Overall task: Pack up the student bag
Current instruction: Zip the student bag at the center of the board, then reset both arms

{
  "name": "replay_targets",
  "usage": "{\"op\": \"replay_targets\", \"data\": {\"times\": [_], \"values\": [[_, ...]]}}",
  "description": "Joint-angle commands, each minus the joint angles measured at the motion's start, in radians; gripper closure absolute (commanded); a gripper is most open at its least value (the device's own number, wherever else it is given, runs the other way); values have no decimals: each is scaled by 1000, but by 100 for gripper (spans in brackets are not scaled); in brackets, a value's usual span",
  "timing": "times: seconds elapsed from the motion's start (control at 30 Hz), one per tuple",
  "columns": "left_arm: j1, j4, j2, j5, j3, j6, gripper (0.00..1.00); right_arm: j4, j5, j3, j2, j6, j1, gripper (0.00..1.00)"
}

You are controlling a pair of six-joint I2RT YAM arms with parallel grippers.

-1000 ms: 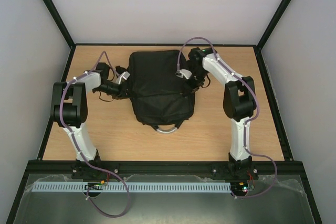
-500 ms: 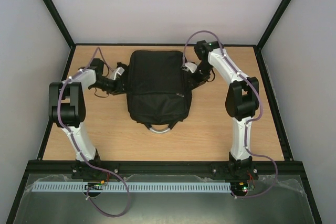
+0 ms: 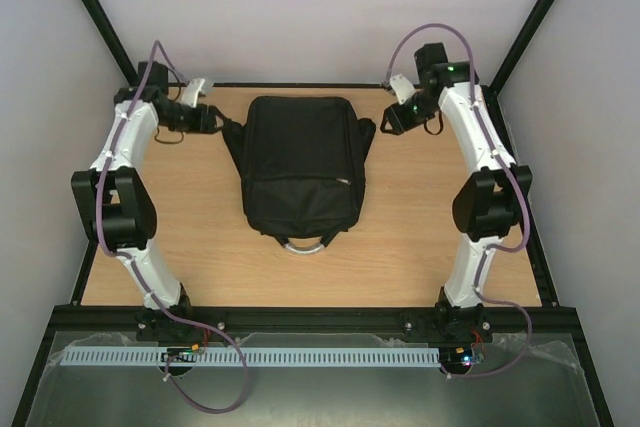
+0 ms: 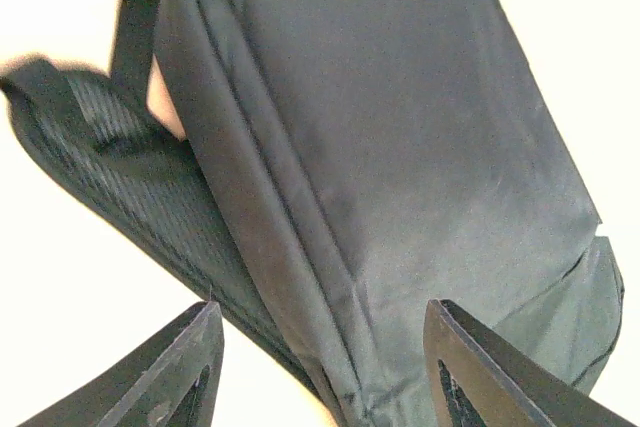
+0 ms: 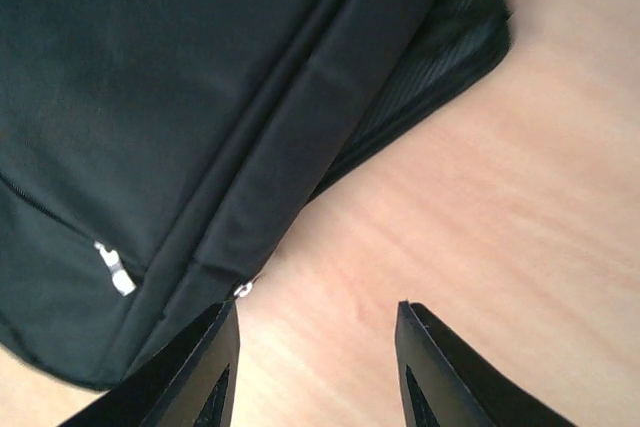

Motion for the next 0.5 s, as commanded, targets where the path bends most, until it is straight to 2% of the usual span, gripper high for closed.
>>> {"op": "replay_targets", "data": {"times": [0.0,0.17,0.33,0.37,0.4,0.43,0.47], "values": [[14,-106,20,-45,215,55,43,163,78,39,-118,5,0,54],[21,-166,41,-75,438,85,41,347,153,77,-181,112,-12,41],[25,-132,12,-84,524,73,36,411,144,68,-218,223,-18,20],[27,-121,0,-81,525,67,34,406,123,55,-227,229,-18,12],[29,-111,-14,-80,520,63,31,403,107,31,-239,238,-18,2],[30,-102,-27,-82,512,61,26,400,97,4,-250,250,-19,0],[30,-88,-47,-86,496,58,7,397,91,-23,-263,263,-18,1]]}}
